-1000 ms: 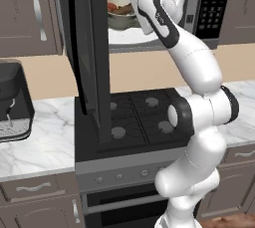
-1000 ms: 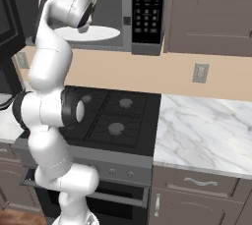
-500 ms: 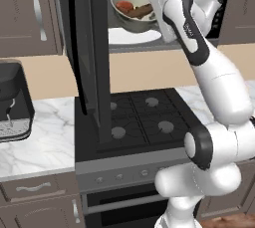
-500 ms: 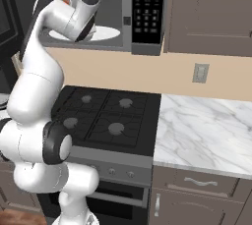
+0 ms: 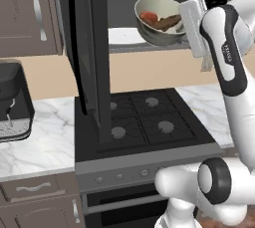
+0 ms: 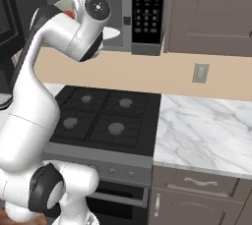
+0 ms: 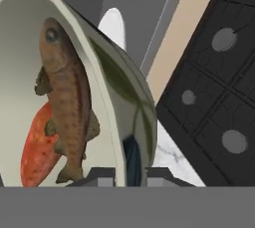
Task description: The microwave is finished heating the fish and sweet potato. Take the bowl containing the food and place it on the dining counter.
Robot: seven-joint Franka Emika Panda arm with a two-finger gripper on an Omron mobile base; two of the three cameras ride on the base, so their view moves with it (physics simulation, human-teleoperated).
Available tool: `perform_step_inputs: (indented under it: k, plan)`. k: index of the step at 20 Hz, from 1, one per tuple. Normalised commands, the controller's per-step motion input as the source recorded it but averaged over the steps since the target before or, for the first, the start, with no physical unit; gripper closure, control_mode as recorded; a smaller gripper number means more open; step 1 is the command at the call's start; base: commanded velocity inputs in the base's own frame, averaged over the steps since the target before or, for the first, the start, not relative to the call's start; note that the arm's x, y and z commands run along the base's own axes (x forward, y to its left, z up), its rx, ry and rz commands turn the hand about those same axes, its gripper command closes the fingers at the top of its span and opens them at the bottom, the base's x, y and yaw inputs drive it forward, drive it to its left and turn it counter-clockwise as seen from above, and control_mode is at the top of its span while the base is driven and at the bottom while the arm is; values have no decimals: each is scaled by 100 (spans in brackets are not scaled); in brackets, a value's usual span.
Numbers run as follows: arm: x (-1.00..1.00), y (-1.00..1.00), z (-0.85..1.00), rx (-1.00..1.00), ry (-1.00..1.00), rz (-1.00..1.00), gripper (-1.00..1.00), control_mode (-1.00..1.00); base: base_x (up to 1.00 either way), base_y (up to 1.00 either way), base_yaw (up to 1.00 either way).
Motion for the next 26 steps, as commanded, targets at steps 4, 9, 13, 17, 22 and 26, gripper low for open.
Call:
perform_step_inputs:
  k: [4,9,13,17,22,26]
  plan:
    - [-100,-56,-24,-5,28,0,100,-100,0,0,0]
    - [-100,-27,-87,-20,37,0,100,-100,0,0,0]
    - [-99,-30,-100,-15,16,0,100,-100,0,0,0]
    - [-60,-37,-72,0,0,0,100,-100,0,0,0]
    - [-3,-5,-4,0,0,0,100,-100,0,0,0]
    - [0,0,0,0,0,0,100,-100,0,0,0]
